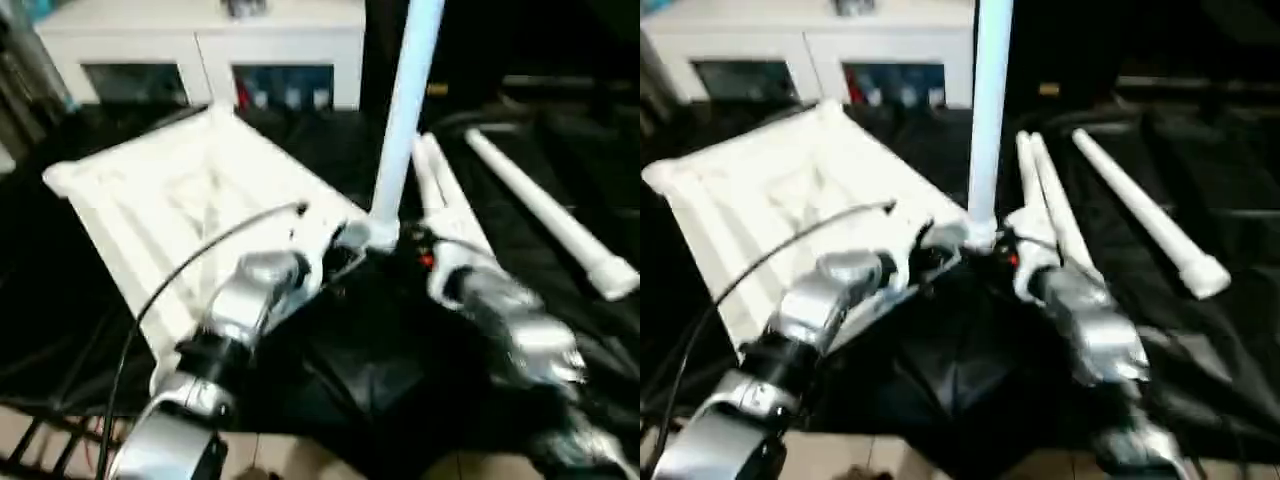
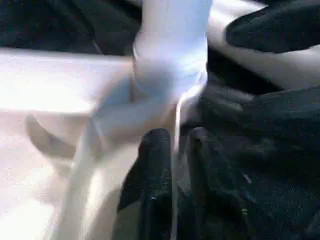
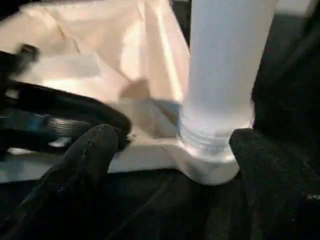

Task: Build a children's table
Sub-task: Rotate leg to tighten, then rotate table base

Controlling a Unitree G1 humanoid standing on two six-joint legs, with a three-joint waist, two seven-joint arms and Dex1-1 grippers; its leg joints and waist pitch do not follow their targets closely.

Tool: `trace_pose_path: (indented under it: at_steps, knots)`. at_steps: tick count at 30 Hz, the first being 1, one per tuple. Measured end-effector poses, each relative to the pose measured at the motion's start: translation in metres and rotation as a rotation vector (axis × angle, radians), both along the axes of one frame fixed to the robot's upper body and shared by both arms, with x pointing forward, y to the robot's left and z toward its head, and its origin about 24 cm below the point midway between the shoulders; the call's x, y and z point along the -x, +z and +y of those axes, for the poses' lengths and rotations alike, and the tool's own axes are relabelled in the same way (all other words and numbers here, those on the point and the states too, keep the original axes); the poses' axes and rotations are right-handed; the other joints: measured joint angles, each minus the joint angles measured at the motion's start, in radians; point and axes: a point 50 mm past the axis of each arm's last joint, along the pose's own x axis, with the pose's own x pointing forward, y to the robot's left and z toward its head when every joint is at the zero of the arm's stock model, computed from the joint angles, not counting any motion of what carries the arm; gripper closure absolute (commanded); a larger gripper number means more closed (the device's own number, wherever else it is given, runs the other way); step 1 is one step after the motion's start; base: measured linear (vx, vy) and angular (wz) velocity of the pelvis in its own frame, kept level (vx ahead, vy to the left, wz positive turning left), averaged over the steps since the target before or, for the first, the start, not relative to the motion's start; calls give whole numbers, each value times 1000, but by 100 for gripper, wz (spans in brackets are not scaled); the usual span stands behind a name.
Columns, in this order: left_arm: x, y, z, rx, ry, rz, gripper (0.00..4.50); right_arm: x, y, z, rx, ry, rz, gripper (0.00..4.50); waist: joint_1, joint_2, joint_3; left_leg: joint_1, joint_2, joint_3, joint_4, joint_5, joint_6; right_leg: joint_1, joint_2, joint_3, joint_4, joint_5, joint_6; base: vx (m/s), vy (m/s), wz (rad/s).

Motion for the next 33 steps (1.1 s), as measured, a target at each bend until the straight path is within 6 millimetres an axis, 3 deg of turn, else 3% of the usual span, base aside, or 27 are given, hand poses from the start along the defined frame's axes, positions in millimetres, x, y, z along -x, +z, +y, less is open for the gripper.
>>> trace_pose_path:
  at_steps: [3,5,8,13,16,18,25,29,33]
  knots:
    - [-8,19,28,-72,131,-96,358,12,5,6,33,100,8,43,-3,-3,0,1,1,0,0,0,-1,0,1,0,1,0,0,0,0,0]
    - [-12,37,65,-157,264,-174,358,22,-1,11,40,162,62,43,-5,-3,0,1,2,-1,1,0,-1,0,2,0,2,0,0,0,0,0]
    - [-5,51,103,-263,370,-222,358,28,-9,20,67,220,115,43,0,-5,-1,1,2,0,1,0,-2,0,1,0,1,0,0,0,0,0]
    - [29,41,156,-508,433,-126,358,24,-13,29,136,233,129,43,9,-16,0,-1,1,0,2,0,-2,-2,1,0,1,0,0,0,0,0]
    - [43,36,178,-620,466,-61,358,20,-16,30,154,212,146,43,21,-23,-1,-1,1,0,2,-1,-6,-1,1,0,2,0,0,0,0,0]
    - [48,33,183,-643,479,-32,358,20,-20,33,161,212,165,43,33,-26,-1,-1,1,0,3,-2,-7,-1,1,1,2,0,0,0,0,0]
    - [61,13,186,-719,392,61,358,8,-30,50,220,205,210,43,42,-40,-1,1,1,0,3,0,-9,0,0,1,5,1,1,0,0,0]
    - [64,4,183,-738,320,114,384,4,-38,51,275,186,239,43,35,-39,-1,1,0,0,4,0,-10,-1,0,2,6,2,1,0,0,0]
    - [66,-1,185,-748,273,155,413,-1,-43,52,301,165,265,83,31,-38,-1,2,1,-1,4,1,-10,-1,0,2,8,2,1,0,0,0]
